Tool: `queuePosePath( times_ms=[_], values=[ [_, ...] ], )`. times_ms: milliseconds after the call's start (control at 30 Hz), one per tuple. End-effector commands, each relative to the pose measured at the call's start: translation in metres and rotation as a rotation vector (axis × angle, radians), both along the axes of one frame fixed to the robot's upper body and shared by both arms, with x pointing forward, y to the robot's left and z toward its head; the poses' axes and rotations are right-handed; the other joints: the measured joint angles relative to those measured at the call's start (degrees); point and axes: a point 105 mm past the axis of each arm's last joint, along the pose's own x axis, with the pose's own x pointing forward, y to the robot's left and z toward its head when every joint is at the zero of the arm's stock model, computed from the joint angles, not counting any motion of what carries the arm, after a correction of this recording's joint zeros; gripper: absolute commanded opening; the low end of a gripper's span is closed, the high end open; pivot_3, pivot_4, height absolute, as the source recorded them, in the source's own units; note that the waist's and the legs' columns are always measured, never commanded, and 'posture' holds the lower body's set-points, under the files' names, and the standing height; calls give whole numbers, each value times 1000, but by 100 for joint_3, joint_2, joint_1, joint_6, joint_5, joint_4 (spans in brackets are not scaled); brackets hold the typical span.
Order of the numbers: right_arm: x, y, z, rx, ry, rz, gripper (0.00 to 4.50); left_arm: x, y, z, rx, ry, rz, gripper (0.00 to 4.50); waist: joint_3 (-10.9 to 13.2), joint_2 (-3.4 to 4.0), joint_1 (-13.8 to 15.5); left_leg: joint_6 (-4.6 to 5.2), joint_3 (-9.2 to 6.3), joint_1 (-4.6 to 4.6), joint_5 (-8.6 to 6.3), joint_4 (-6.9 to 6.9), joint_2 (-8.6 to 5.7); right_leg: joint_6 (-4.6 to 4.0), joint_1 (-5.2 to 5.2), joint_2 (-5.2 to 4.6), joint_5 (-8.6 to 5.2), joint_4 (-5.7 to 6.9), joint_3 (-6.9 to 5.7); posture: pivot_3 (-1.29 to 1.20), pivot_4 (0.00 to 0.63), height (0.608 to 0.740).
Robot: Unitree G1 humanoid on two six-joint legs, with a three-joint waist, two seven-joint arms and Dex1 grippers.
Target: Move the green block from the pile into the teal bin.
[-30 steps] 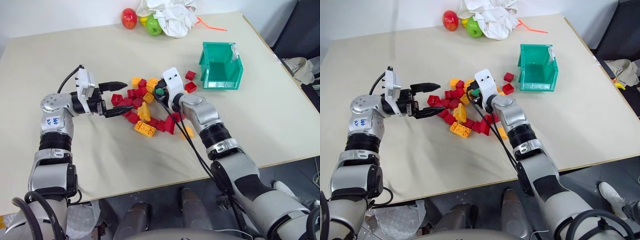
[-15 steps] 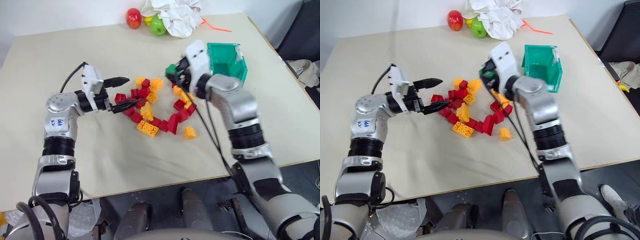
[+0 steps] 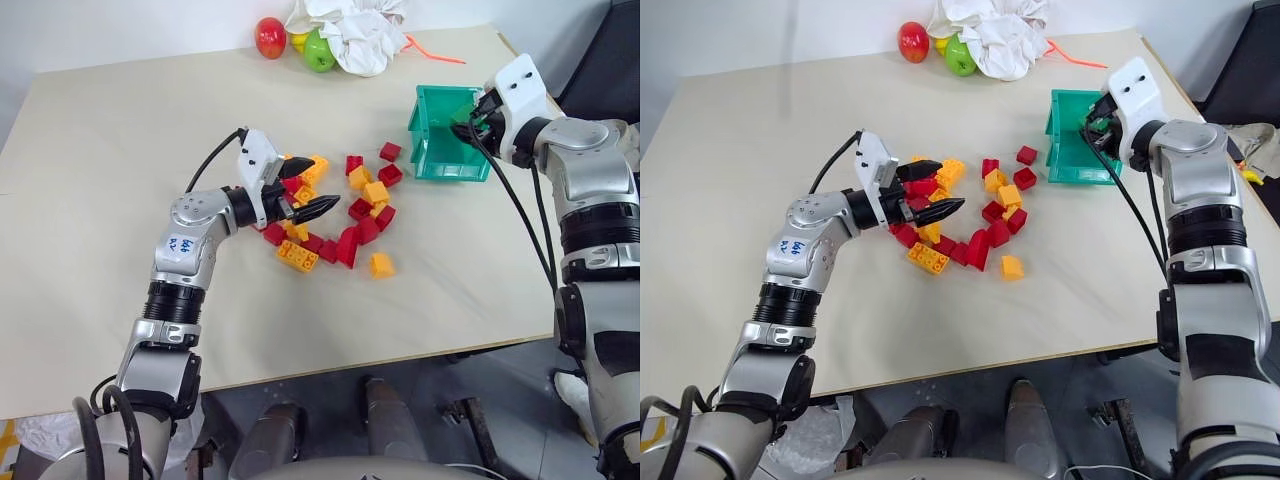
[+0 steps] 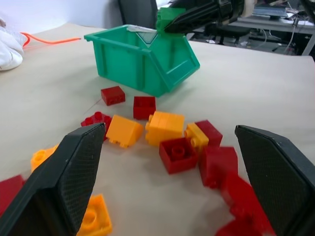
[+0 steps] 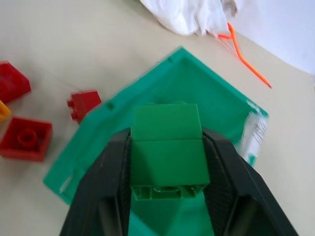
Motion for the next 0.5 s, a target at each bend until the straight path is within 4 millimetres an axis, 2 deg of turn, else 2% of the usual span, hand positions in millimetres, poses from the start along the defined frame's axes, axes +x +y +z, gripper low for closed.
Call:
queuePosePath(
  times_ms=[33,133,200,267,333,500],
  values=[
    [3,3,18,34,-68,29,2241,0,-7,18,-14,-51,5,4500,0,0,8,0,-1,0,0,0,0,0,0,0,0,-1,-1,0,150,740],
    [6,6,22,37,-80,33,3188,0,-9,20,-18,-54,4,4500,0,1,24,0,-2,0,0,0,-3,0,1,-2,0,-1,-1,0,150,740],
    [6,3,26,21,-86,28,3913,-1,-10,21,-17,-59,0,4500,0,1,34,0,-4,0,0,0,-3,0,0,-2,0,-1,-2,0,150,740],
    [6,-1,30,23,-92,14,4456,-6,-12,24,-37,-61,-44,4500,0,1,45,0,-5,0,0,-1,-3,0,0,-2,0,-2,-2,0,150,740],
    [4,-4,31,16,-84,23,4456,-13,-16,27,-49,-73,-102,4500,1,1,60,0,-5,0,0,0,-3,0,0,-2,0,-2,-3,0,150,740],
    [-1,-6,28,-8,-56,66,4456,-13,-13,30,-42,-92,-112,4500,1,1,85,0,-6,-1,0,0,-3,0,2,-2,0,-3,-3,0,150,740]
  ],
)
